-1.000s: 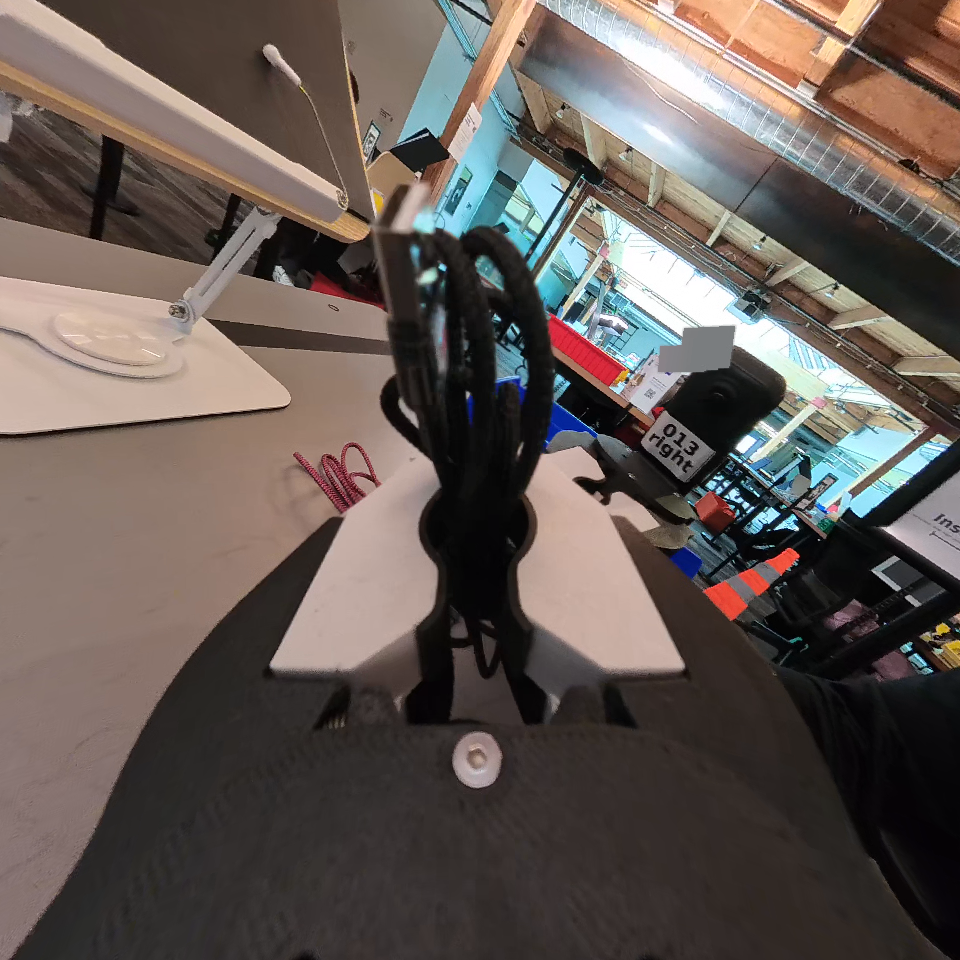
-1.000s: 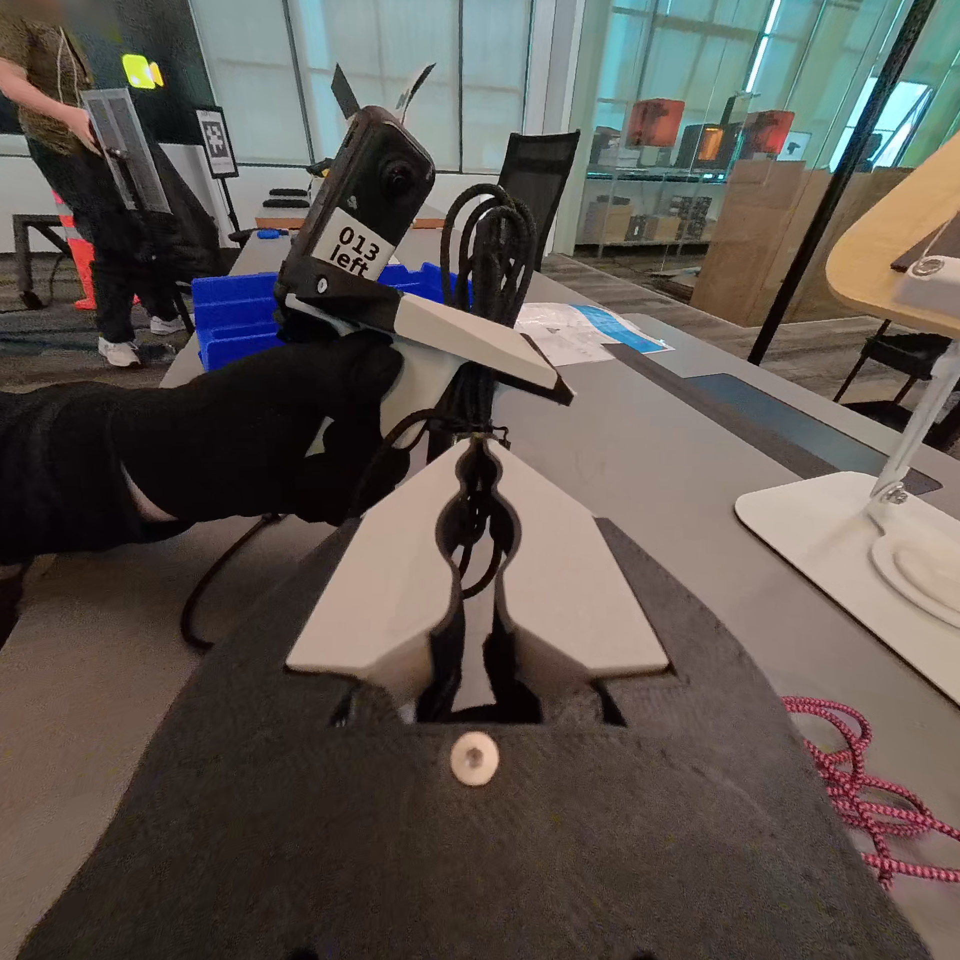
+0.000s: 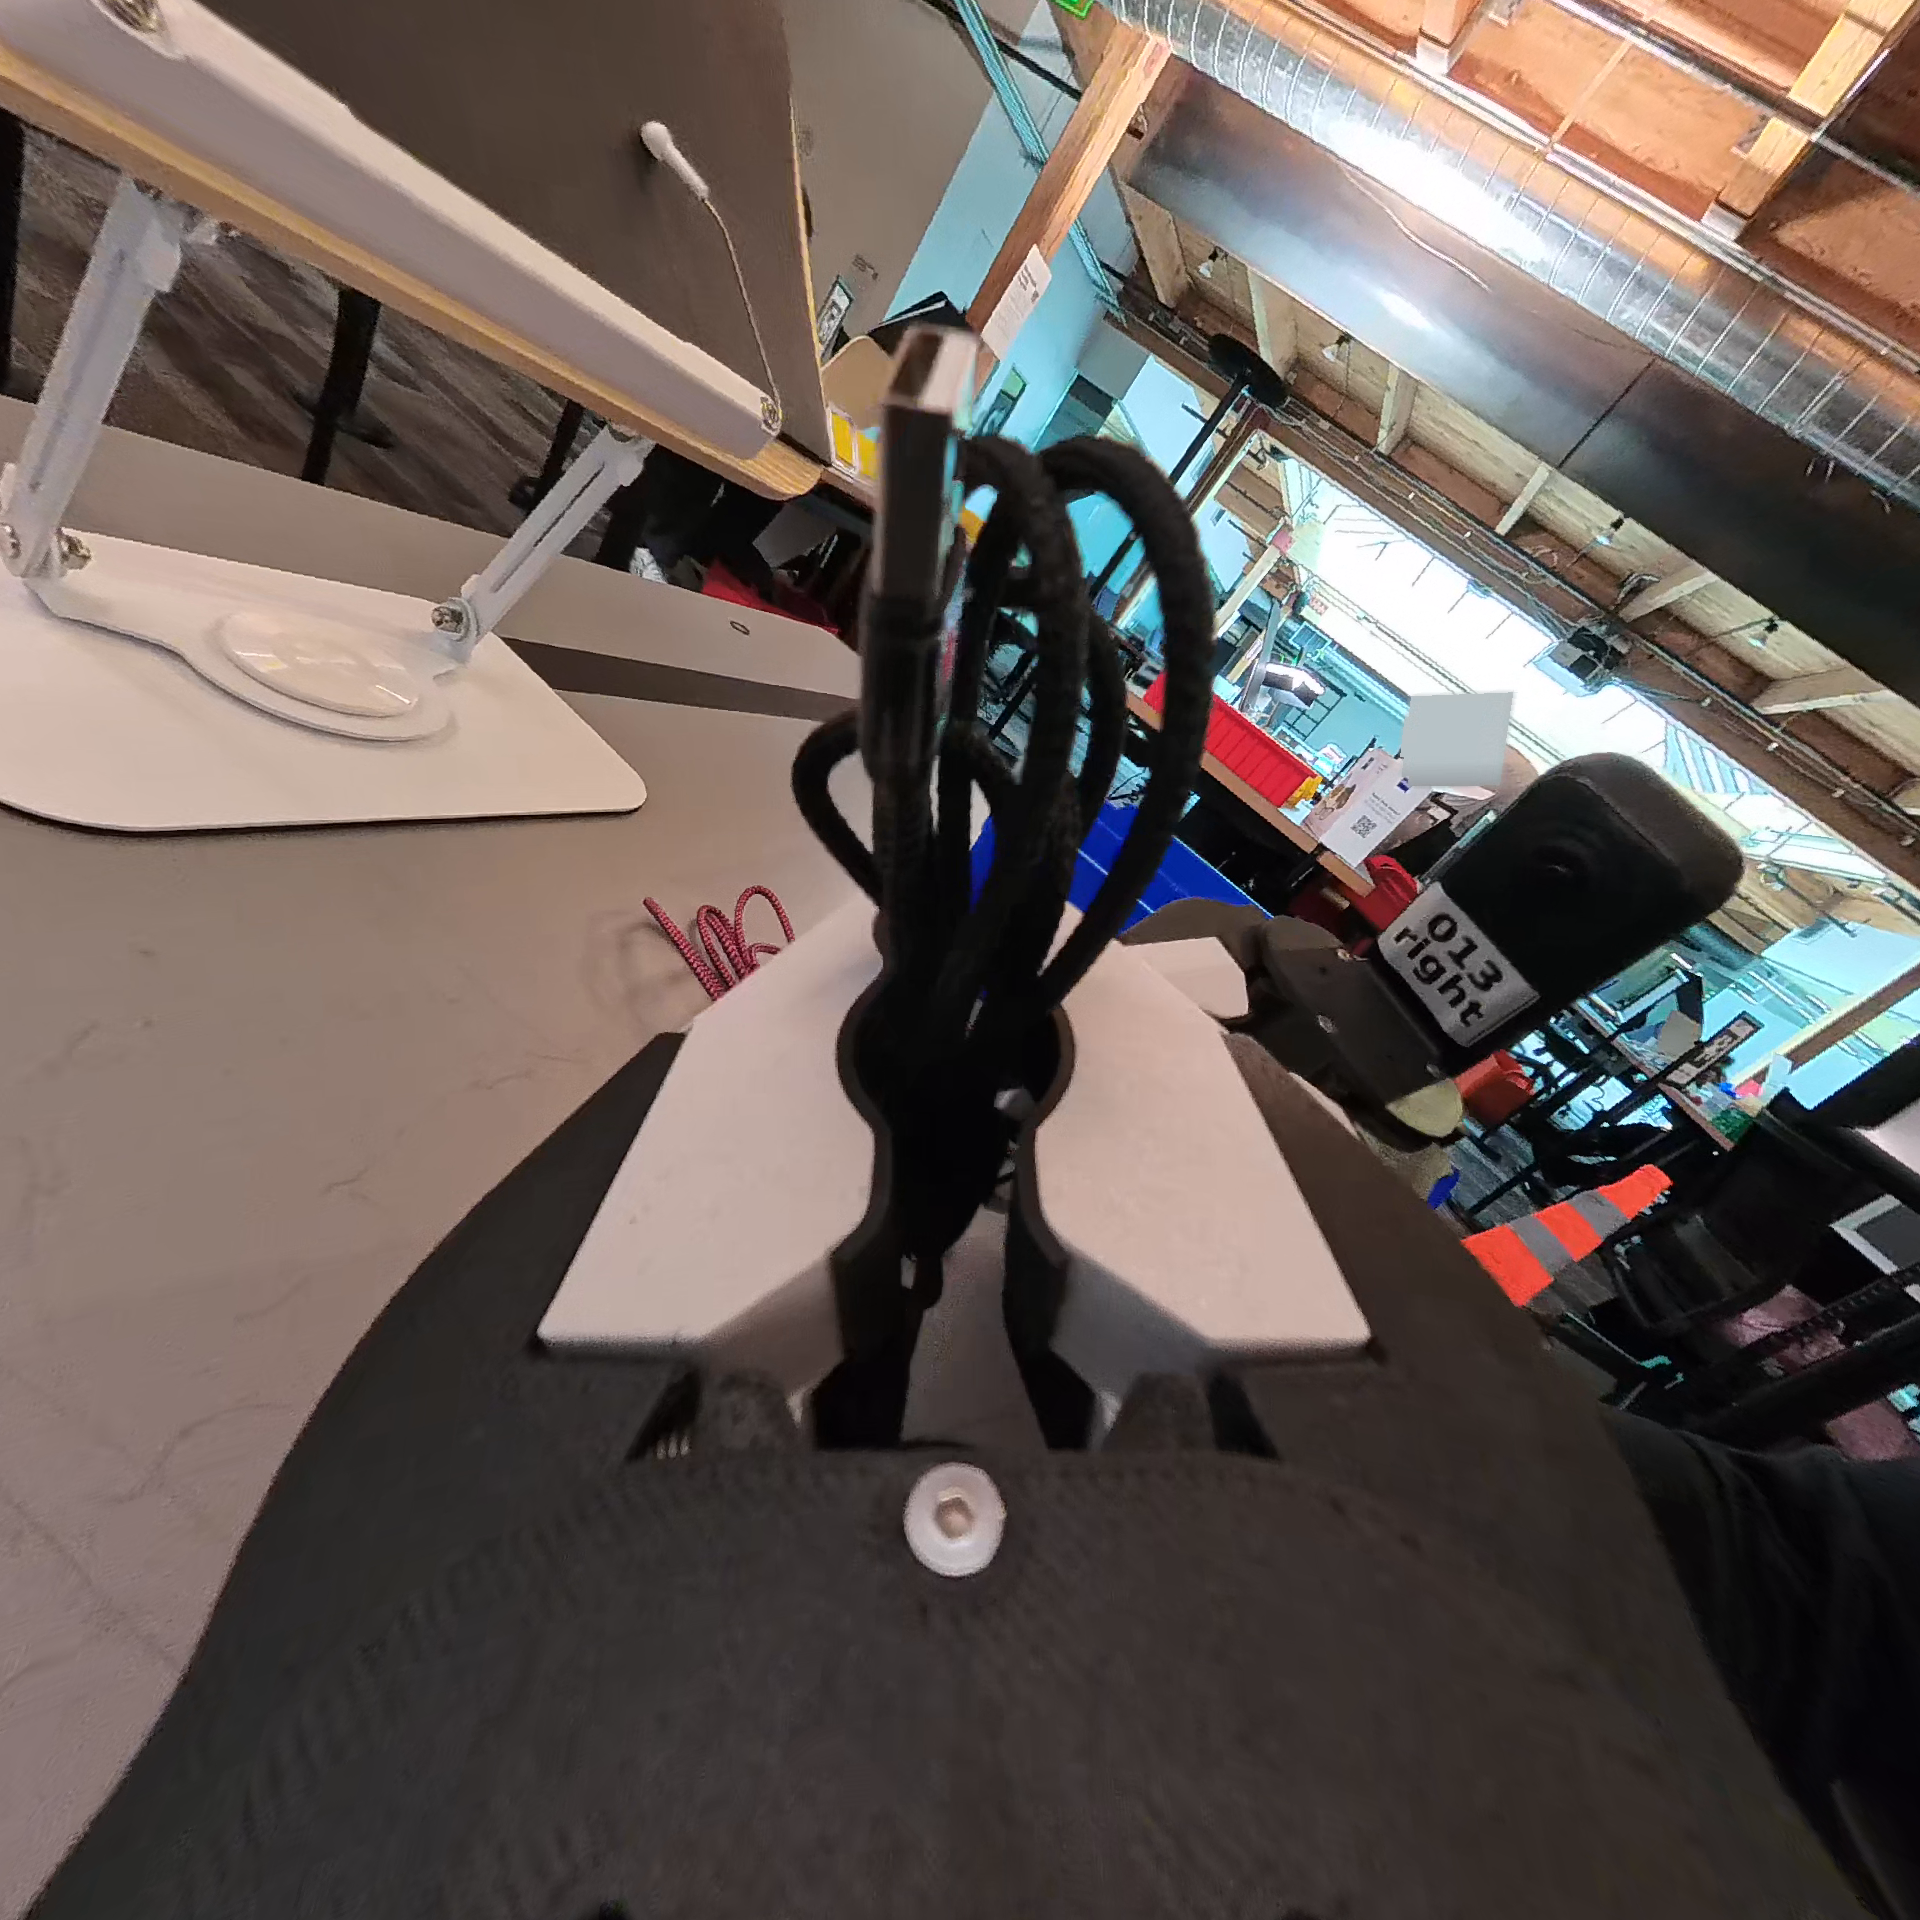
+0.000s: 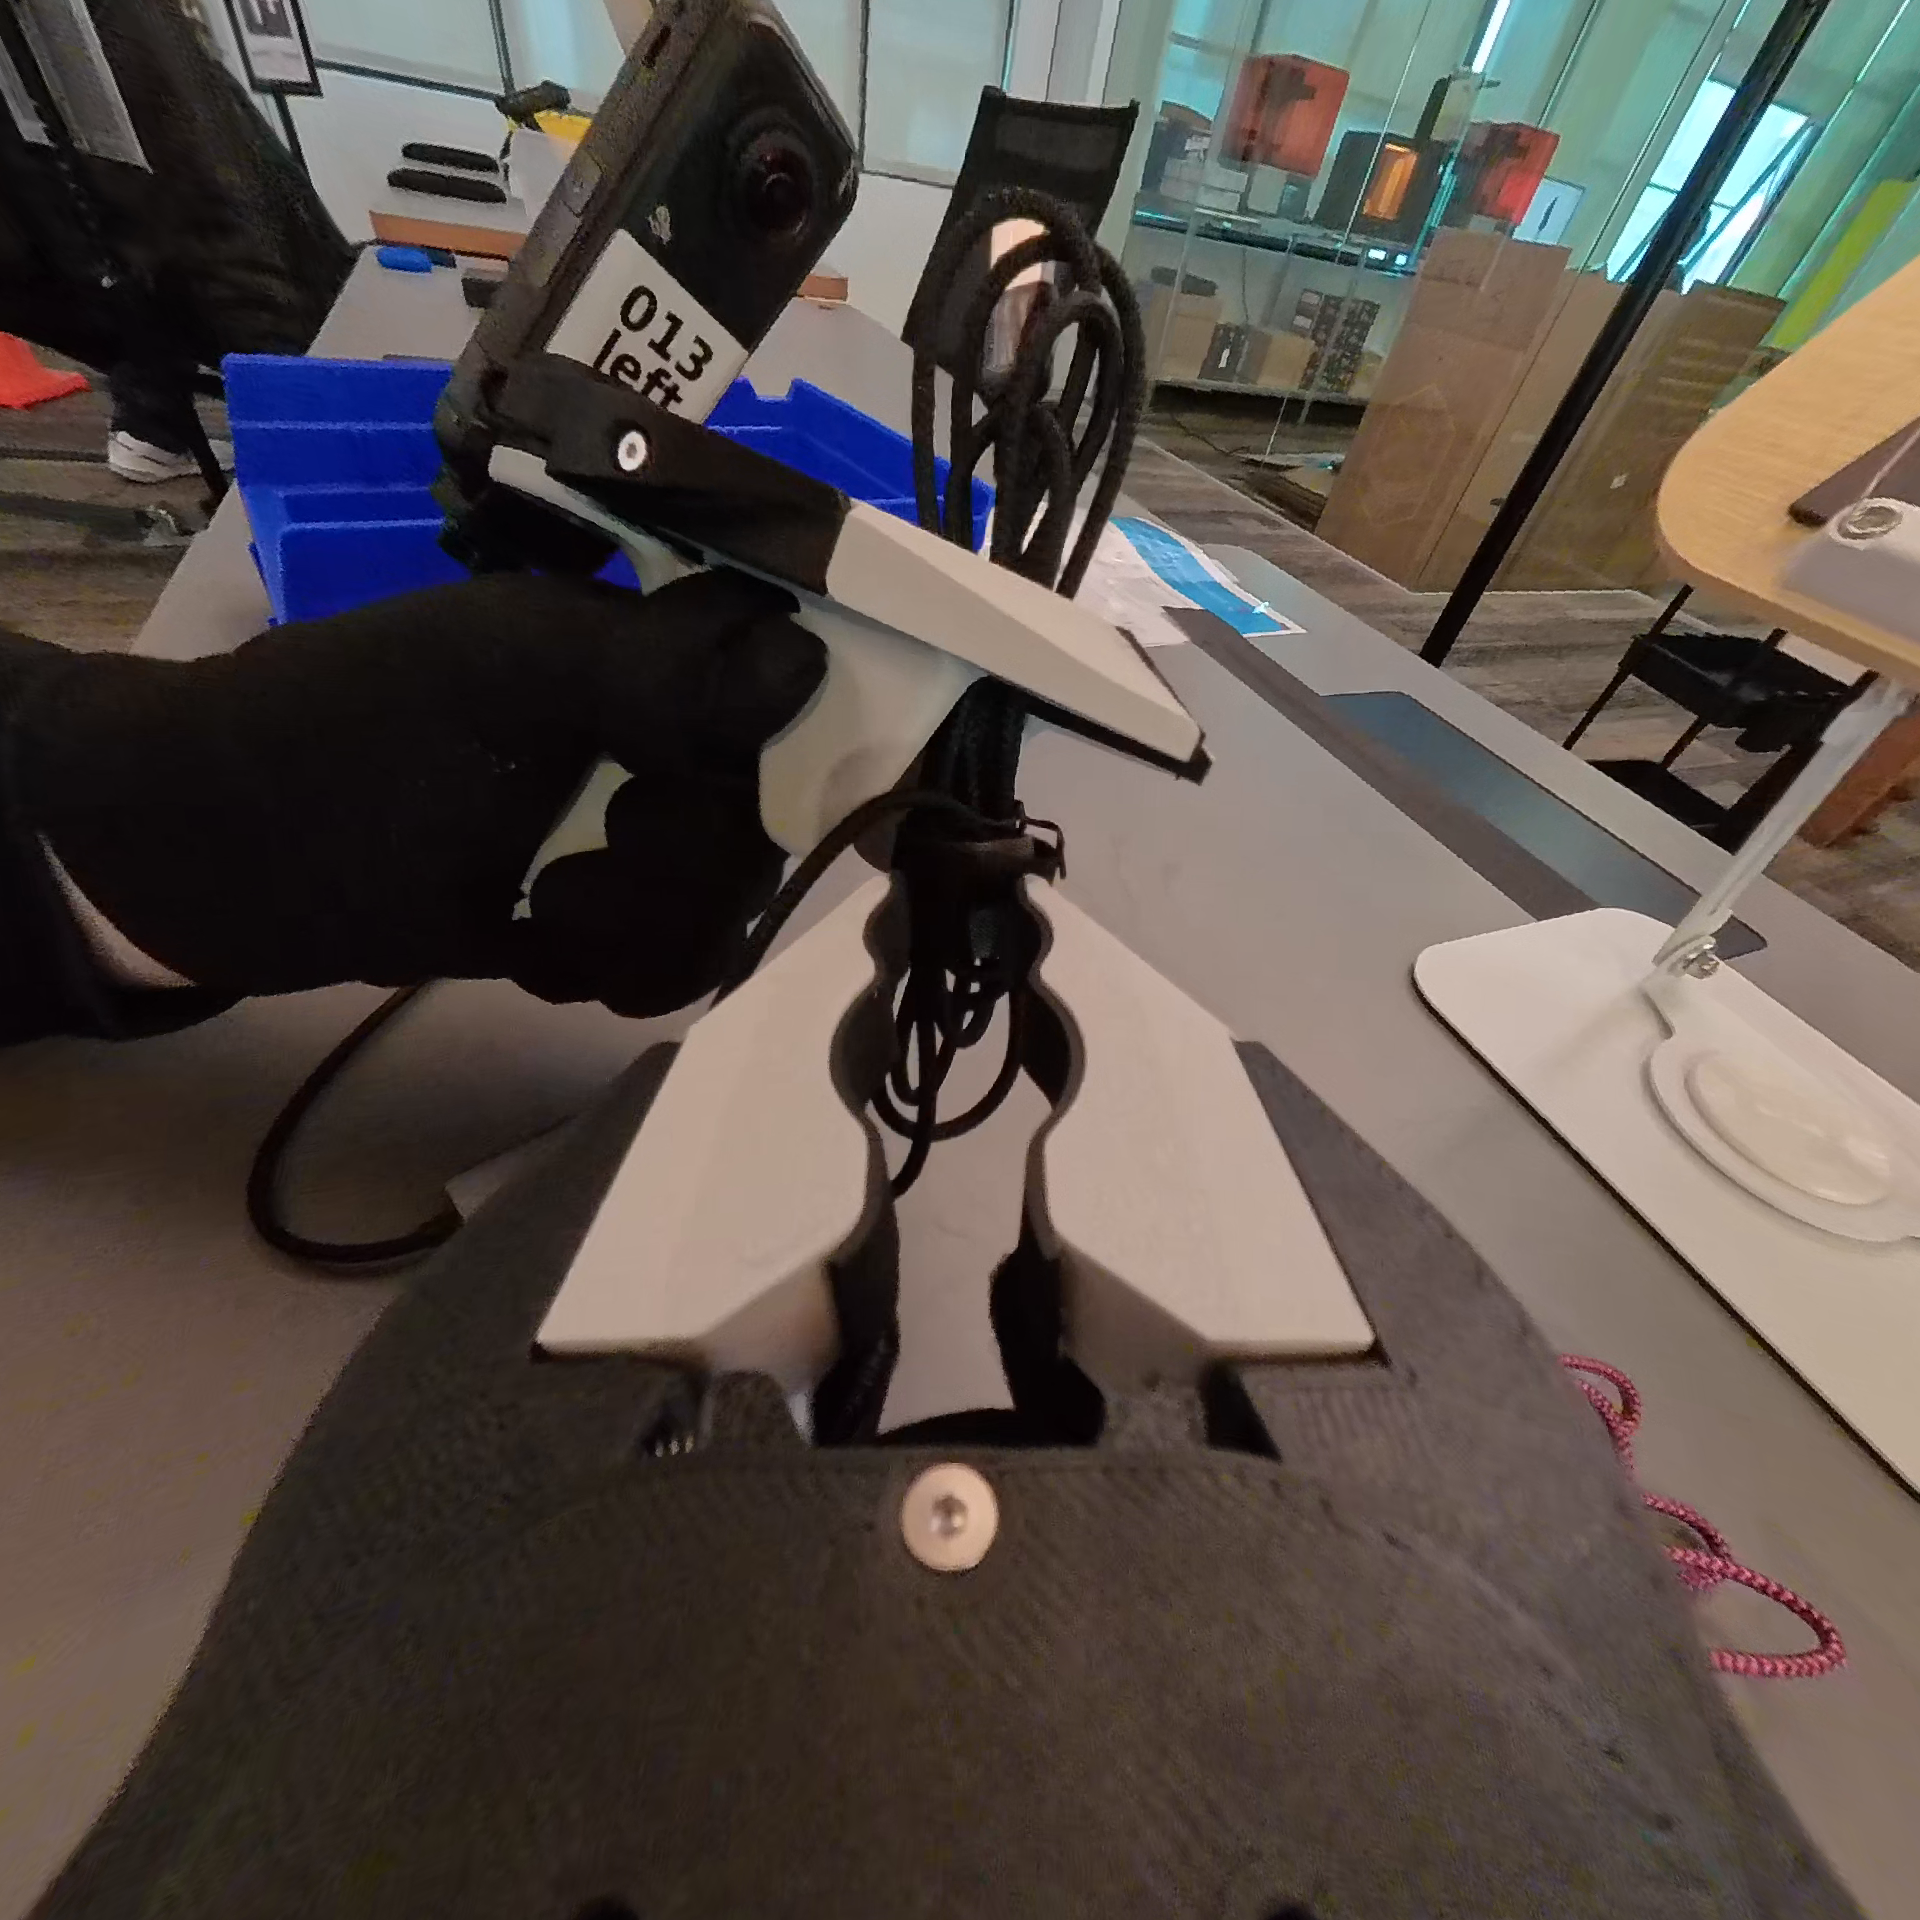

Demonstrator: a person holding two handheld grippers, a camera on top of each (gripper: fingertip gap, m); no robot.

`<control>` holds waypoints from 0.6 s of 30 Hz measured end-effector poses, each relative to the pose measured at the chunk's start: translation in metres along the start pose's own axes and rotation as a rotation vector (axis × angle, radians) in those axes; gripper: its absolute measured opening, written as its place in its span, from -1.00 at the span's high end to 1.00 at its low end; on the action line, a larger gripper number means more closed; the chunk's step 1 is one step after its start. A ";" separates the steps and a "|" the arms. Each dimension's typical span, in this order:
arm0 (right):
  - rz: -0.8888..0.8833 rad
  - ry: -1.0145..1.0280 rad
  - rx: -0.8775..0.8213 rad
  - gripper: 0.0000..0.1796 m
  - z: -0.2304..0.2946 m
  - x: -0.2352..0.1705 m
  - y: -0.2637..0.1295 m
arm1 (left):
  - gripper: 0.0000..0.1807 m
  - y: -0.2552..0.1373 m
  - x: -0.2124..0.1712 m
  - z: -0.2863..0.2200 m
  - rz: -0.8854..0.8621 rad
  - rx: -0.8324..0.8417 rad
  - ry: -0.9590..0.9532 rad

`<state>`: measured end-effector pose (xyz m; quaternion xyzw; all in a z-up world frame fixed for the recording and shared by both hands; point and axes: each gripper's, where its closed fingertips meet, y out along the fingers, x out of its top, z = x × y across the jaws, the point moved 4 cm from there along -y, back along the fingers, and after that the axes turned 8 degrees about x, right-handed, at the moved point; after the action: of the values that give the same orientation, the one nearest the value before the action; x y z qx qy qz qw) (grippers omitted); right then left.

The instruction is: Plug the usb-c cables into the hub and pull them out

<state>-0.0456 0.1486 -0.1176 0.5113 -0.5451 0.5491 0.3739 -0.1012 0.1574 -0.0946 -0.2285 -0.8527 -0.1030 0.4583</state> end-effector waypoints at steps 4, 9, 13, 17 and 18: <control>0.006 -0.003 -0.006 0.84 0.000 0.000 0.000 | 0.86 0.001 0.000 0.000 0.000 0.001 -0.002; 0.023 -0.014 -0.015 0.85 0.000 -0.001 0.000 | 0.87 0.001 -0.001 0.001 0.002 0.004 -0.002; 0.020 -0.006 -0.020 0.86 0.000 -0.001 -0.001 | 0.87 0.000 0.000 0.001 0.001 0.006 0.002; 0.013 -0.002 -0.022 0.86 0.000 0.001 -0.003 | 0.87 -0.001 0.001 0.001 -0.001 0.001 0.001; 0.011 -0.001 -0.022 0.87 0.000 0.002 -0.003 | 0.87 -0.001 0.001 0.002 -0.003 0.000 -0.002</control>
<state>-0.0430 0.1488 -0.1155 0.5043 -0.5542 0.5451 0.3761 -0.1032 0.1576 -0.0945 -0.2276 -0.8534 -0.1035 0.4575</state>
